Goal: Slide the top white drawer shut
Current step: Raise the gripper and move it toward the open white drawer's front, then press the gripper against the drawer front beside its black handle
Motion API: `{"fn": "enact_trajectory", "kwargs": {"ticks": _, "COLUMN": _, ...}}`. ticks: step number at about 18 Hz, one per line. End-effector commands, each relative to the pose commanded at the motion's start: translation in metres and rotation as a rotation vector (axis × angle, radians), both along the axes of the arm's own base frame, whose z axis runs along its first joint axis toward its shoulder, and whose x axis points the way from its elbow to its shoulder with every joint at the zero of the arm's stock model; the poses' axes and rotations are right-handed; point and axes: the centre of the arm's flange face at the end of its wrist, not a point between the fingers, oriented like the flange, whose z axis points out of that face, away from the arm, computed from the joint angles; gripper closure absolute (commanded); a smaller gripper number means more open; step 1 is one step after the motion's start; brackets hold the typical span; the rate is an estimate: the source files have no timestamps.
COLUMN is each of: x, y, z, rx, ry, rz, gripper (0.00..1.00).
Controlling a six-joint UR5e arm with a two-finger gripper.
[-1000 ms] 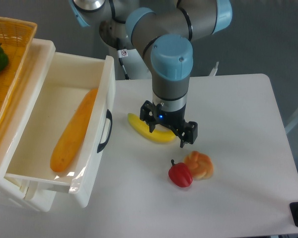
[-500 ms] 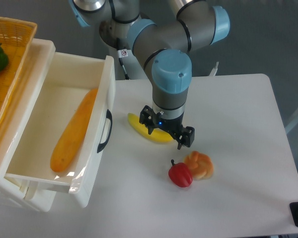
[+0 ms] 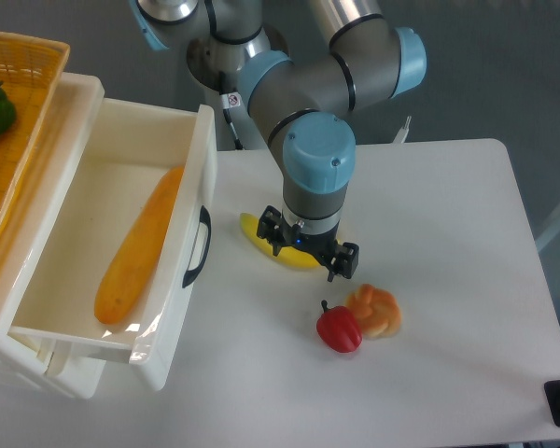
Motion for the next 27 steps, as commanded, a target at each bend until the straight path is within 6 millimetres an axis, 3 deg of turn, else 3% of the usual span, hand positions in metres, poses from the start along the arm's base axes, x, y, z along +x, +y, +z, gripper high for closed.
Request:
{"fn": "enact_trajectory", "kwargs": {"ticks": 5, "x": 0.011, "y": 0.015, "z": -0.018, "rx": -0.002, "ry": -0.044, "rz": 0.047, "gripper": 0.0}}
{"fn": "enact_trajectory", "kwargs": {"ticks": 11, "x": 0.015, "y": 0.02, "z": -0.026, "rx": 0.03, "ry": -0.107, "rz": 0.103, "gripper": 0.0}}
{"fn": "enact_trajectory", "kwargs": {"ticks": 27, "x": 0.026, "y": 0.023, "z": -0.03, "rx": 0.051, "ry": -0.165, "rz": 0.121, "gripper": 0.0}}
